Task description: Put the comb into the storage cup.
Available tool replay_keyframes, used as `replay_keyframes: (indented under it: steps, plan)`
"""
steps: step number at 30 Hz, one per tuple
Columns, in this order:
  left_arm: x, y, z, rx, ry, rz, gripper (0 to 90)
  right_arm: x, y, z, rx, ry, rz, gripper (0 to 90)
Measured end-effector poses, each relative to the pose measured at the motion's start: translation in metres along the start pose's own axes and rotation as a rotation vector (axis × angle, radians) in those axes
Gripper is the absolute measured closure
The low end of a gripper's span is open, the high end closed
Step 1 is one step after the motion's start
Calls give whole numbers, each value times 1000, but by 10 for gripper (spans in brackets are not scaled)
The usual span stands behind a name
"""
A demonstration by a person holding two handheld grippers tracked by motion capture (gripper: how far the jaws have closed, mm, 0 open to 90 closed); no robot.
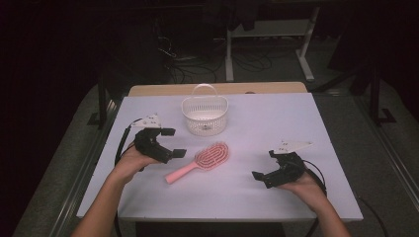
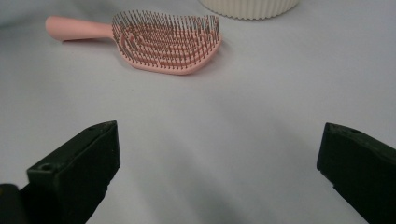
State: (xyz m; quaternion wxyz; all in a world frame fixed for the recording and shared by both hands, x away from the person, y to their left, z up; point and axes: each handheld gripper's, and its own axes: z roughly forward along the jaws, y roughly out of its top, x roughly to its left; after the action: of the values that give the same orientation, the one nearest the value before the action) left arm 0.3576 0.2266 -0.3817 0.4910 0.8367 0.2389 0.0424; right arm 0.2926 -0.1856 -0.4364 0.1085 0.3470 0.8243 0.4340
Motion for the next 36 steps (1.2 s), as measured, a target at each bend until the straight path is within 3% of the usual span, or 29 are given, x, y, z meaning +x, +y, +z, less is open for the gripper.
replay_keyframes:
  steps: [25, 36]
  plan:
    - [-2, 27, 23, 26, -50, 50, 0, -3, 1, 7, 1, 9, -8, 0]
    - [-5, 28, 27, 22, -30, 53, 0, -3, 1, 6, 4, 3, -9, 0]
